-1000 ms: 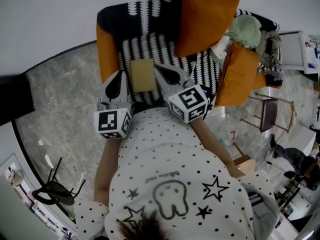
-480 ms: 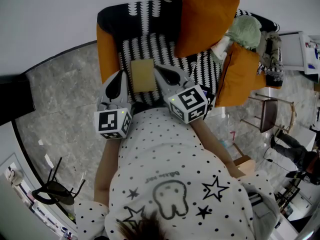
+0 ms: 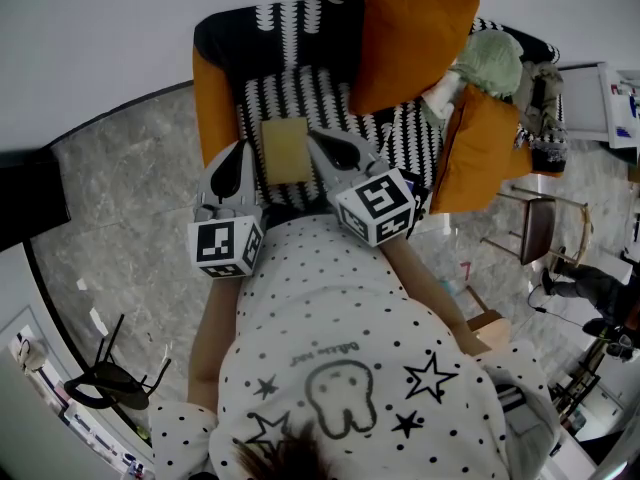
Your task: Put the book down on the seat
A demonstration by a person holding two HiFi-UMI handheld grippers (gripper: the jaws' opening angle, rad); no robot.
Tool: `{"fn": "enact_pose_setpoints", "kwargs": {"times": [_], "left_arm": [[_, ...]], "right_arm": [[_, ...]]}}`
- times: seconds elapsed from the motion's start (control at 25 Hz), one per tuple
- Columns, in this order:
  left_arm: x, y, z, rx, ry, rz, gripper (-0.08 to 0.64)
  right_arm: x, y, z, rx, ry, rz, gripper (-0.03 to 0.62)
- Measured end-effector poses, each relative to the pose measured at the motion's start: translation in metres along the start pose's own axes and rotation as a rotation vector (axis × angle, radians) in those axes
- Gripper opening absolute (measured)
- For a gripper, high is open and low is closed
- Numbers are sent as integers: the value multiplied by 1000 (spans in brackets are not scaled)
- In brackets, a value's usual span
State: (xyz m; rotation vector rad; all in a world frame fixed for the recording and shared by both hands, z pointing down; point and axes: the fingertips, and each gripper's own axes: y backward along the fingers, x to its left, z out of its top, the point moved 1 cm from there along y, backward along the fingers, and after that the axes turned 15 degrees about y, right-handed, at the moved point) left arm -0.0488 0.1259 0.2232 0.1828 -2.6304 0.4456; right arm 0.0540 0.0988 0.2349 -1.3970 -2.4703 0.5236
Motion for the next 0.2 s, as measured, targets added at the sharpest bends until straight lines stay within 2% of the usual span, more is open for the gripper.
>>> {"fn": "enact_pose_setpoints", "kwargs": {"times": [0.2], "left_arm": [[1,-1,-1,2,2,0,3]], "right_arm": [[0,-1,-2,2,-2,-2,0]]}}
